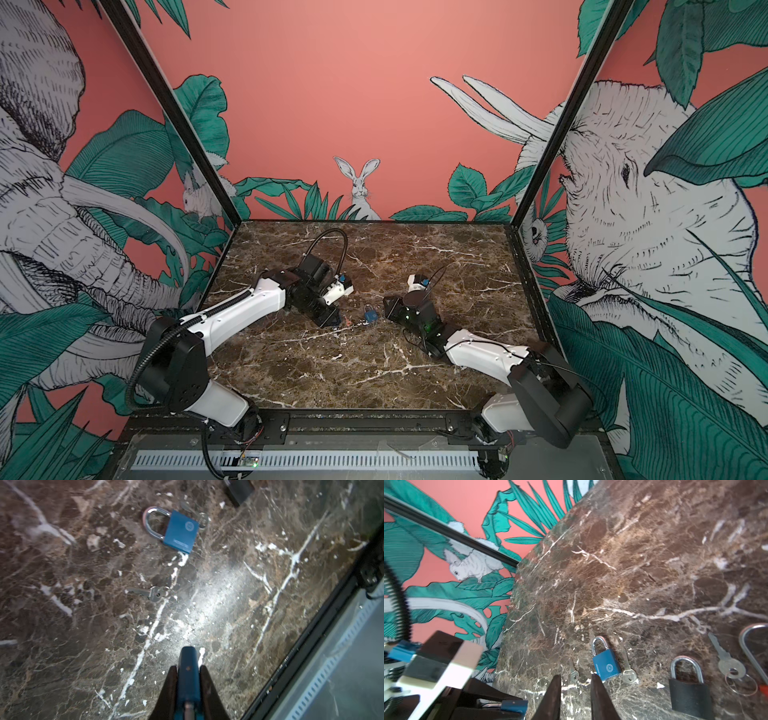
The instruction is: Lock with the key
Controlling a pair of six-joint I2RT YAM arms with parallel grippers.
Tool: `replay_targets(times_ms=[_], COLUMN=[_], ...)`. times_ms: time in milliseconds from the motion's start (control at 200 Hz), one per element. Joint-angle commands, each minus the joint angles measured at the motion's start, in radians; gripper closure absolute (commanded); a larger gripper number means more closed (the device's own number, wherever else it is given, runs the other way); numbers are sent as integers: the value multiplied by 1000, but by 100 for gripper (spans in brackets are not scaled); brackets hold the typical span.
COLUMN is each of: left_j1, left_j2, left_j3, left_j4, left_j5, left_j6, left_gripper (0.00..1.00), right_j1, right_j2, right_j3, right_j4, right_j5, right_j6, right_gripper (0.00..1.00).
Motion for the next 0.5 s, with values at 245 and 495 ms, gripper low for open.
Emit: replay_targets(times_ms=[245, 495], left_j1=[25, 79], left_j2=[295, 331], left_j3=[192, 150], left_j4=[-233, -167], left_j5=[188, 184], left_j6=[248, 257], left_gripper=[100, 100], right_j1=[-22, -27], right_j2=[-21, -76], right_j3=[-19, -60], right_j4=[29, 12], right_j5=[-70, -40], right_j6=[-24, -29], right_gripper=[75, 76])
